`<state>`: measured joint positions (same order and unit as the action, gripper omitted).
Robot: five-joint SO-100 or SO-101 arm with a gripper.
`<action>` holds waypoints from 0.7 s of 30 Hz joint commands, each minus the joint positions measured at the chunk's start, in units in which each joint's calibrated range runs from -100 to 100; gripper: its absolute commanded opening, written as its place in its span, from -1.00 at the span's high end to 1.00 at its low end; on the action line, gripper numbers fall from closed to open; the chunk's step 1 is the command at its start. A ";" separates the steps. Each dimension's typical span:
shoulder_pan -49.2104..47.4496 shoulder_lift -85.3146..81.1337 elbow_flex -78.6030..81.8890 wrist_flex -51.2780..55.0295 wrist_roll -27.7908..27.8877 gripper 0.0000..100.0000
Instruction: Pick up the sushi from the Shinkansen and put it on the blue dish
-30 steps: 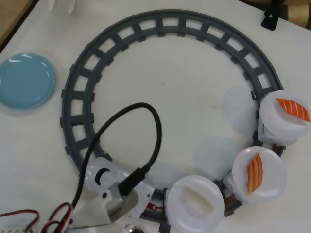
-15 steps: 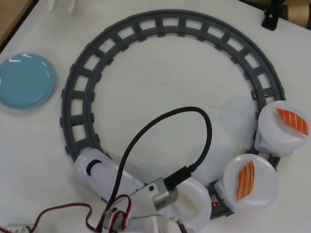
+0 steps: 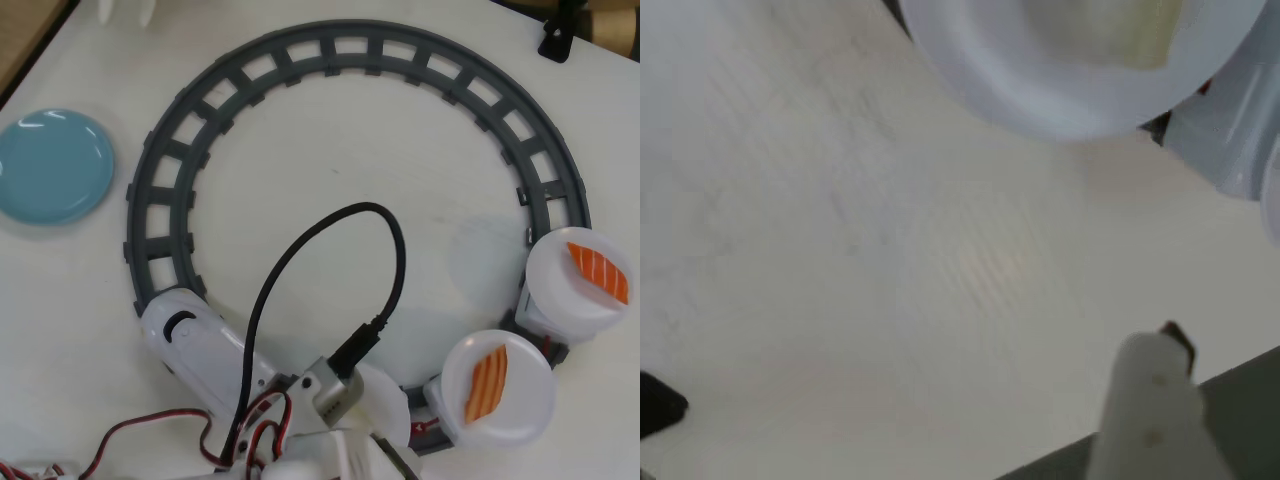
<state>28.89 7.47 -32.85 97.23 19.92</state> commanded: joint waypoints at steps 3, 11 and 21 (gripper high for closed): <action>1.30 -0.95 -1.24 2.01 8.74 0.72; 6.67 -0.29 0.29 2.01 24.38 0.72; 6.76 -0.12 6.70 1.84 38.19 0.39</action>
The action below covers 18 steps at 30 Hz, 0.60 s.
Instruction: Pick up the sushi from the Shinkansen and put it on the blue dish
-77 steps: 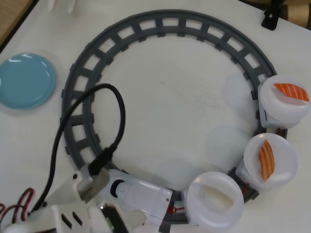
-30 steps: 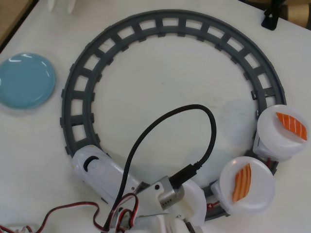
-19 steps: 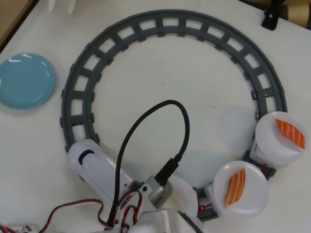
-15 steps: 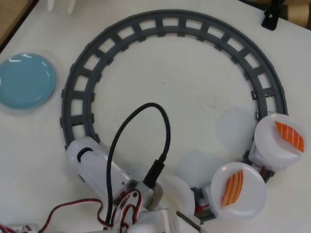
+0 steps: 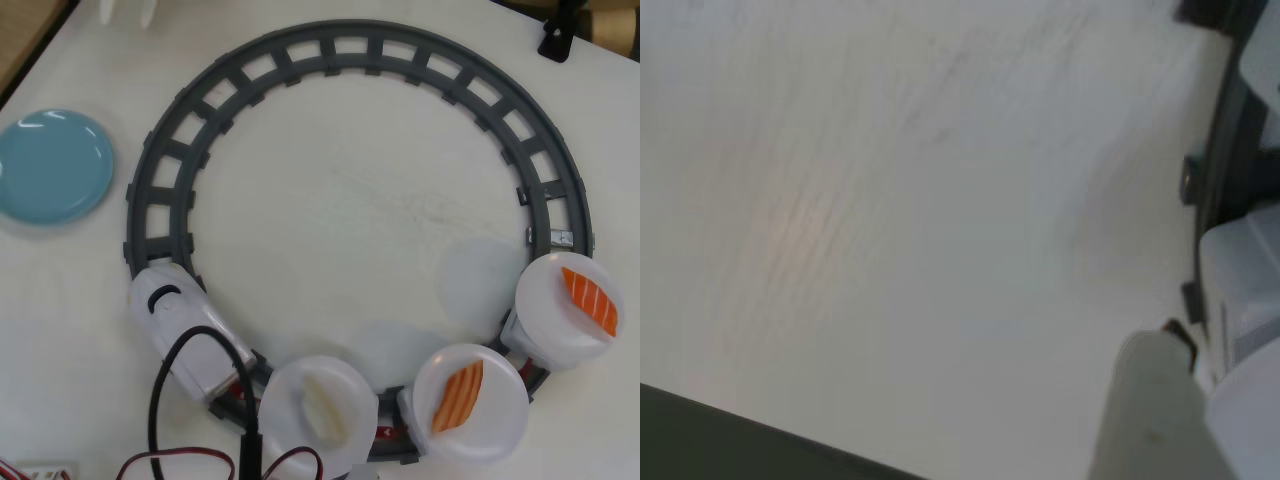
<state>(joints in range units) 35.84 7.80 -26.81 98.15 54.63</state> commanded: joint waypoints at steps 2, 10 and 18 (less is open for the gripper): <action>-1.60 -0.46 1.74 0.91 5.41 0.38; -6.09 -0.46 1.83 -0.70 12.21 0.39; -5.73 -0.30 4.71 -2.91 20.68 0.39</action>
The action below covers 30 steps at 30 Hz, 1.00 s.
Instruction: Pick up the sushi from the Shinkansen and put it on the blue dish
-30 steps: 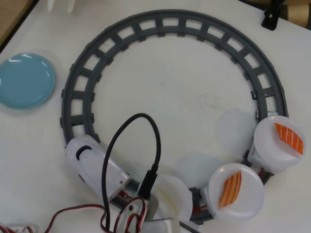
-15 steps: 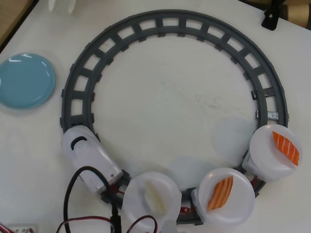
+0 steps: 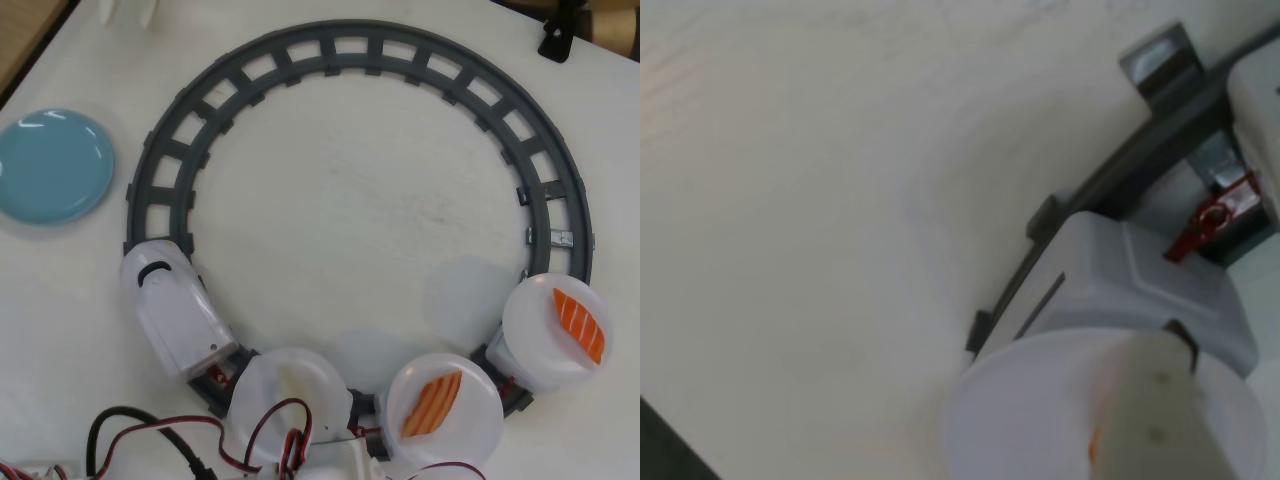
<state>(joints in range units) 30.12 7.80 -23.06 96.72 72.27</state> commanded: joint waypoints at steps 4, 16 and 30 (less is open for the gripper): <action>-0.45 -0.30 5.65 -7.25 4.93 0.39; -6.61 -0.30 11.87 -18.38 0.53 0.39; -10.40 -0.46 4.48 -15.07 -14.58 0.38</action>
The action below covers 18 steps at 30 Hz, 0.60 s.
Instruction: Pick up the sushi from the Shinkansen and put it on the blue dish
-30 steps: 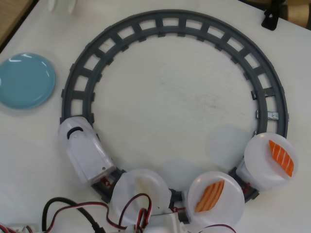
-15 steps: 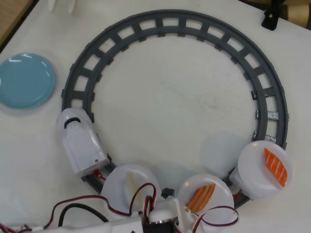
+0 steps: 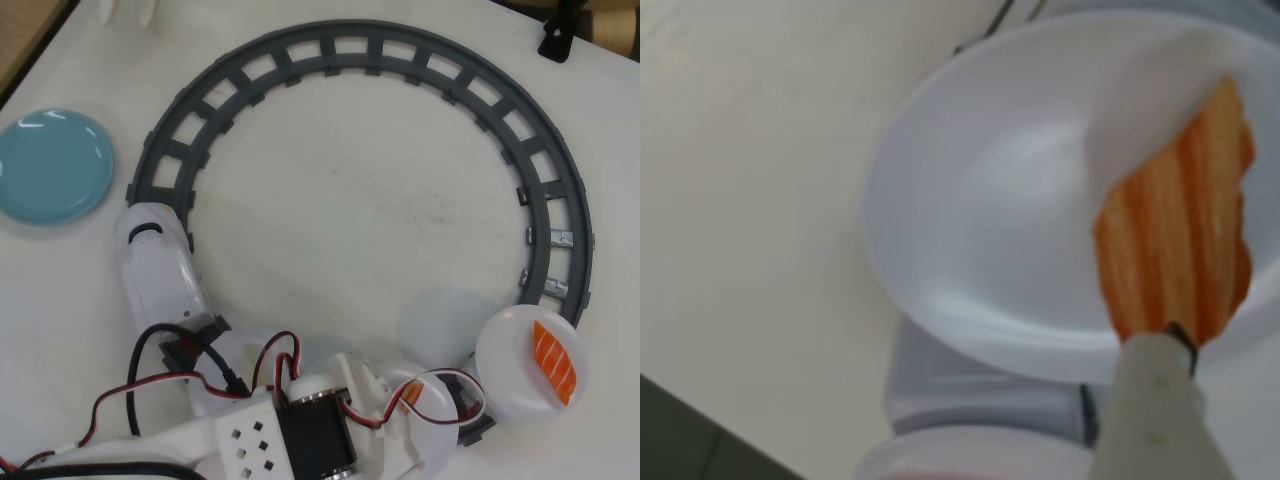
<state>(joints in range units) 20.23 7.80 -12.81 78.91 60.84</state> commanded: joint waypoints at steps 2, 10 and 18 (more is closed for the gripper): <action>-0.69 -0.30 -8.65 7.59 -3.83 0.38; -1.04 -0.38 -12.53 19.05 -8.01 0.38; 0.99 -0.38 -9.19 19.65 -9.27 0.39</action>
<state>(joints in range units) 19.57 7.80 -22.32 97.73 51.89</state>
